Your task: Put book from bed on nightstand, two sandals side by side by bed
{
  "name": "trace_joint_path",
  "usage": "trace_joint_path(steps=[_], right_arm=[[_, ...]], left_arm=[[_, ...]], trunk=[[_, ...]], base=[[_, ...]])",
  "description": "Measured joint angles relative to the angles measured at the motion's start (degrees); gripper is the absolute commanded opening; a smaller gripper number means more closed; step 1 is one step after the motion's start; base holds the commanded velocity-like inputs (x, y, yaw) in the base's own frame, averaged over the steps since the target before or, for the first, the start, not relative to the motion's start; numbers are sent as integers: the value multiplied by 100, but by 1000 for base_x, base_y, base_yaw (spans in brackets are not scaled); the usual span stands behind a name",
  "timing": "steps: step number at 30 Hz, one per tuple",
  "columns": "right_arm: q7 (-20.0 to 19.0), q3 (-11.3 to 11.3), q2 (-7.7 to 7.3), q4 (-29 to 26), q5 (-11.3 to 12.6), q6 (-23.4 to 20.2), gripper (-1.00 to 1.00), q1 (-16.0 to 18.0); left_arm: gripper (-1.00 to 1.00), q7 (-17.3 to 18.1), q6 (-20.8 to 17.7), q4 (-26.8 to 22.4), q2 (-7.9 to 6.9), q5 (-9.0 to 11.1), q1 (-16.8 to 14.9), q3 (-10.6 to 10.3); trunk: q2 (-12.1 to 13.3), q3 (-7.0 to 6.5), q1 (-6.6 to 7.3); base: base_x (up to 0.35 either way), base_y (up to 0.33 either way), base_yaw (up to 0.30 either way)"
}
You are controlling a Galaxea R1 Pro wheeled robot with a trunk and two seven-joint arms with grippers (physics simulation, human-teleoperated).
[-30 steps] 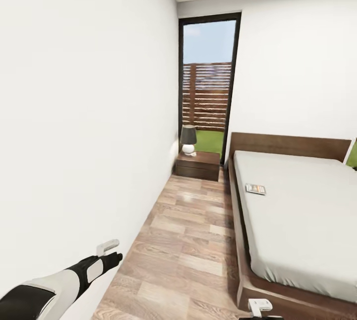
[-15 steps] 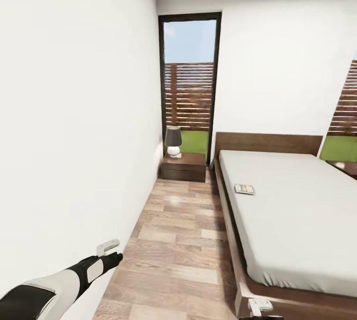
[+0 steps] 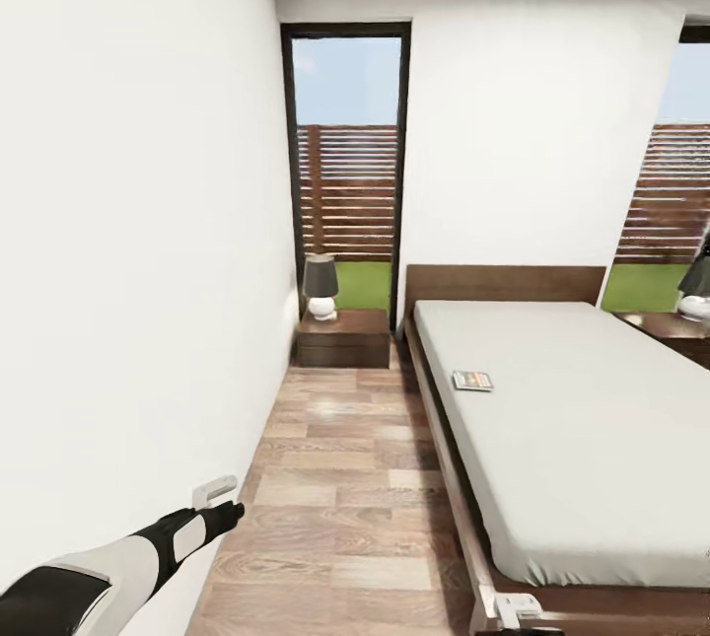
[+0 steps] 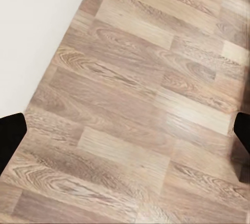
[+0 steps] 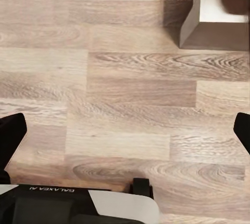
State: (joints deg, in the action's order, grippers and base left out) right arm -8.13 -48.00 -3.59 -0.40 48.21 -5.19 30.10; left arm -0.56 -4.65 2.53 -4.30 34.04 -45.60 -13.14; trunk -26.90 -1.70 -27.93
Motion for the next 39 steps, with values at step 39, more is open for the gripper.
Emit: trace_joint_path(steps=[39], right_arm=[[1, -2, 1, 0, -1, -2, 100, 3]], left_arm=[[100, 0, -1, -2, -1, 7, 1, 0]], trunk=[[1, -8, -2]], base=[[273, 153, -222]])
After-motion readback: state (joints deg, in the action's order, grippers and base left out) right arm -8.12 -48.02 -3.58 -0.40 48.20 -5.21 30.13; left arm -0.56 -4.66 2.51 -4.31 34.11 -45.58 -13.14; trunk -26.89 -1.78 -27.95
